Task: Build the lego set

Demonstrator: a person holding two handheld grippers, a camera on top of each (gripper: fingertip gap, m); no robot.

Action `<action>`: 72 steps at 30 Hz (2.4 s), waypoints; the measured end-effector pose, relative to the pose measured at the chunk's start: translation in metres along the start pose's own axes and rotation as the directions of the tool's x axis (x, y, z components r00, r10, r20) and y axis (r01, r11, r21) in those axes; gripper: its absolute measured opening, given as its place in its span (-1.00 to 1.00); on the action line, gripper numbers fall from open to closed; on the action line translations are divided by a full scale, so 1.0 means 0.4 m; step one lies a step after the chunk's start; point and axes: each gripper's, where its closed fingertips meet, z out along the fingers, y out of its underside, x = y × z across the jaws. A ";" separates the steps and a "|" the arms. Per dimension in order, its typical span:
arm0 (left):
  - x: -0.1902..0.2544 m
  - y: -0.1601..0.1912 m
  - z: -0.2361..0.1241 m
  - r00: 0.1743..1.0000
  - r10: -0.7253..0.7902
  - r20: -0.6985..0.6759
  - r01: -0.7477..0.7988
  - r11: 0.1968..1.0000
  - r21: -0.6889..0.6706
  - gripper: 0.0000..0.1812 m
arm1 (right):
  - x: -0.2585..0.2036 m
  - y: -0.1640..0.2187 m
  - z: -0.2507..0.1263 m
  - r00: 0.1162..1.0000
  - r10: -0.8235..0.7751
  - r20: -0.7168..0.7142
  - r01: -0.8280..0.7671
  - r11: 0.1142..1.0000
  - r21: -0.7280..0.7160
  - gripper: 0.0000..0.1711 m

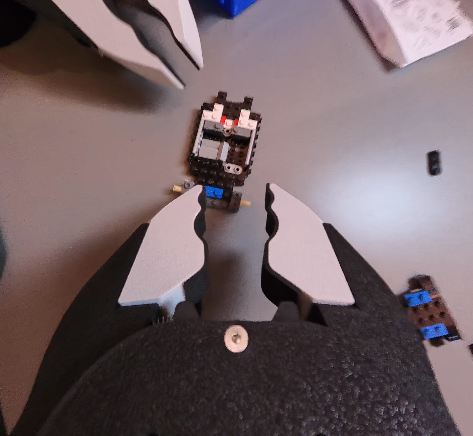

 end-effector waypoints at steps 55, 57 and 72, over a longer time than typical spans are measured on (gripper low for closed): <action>0.041 0.011 0.074 0.997 0.054 -0.046 -0.057 0.997 -0.060 -0.80 | -0.033 -0.030 0.023 0.817 -0.400 0.415 0.463 0.884 -0.058 -0.67; 0.033 0.013 0.074 0.998 0.041 -0.040 -0.044 0.997 -0.060 -0.80 | -0.036 -0.032 0.031 0.802 -0.416 0.429 0.483 0.874 -0.055 -0.67; 0.034 0.013 0.051 0.989 -0.115 -0.095 0.111 0.993 -0.040 -0.63 | -0.062 -0.031 0.099 0.758 -0.427 0.494 0.535 0.840 -0.094 -0.68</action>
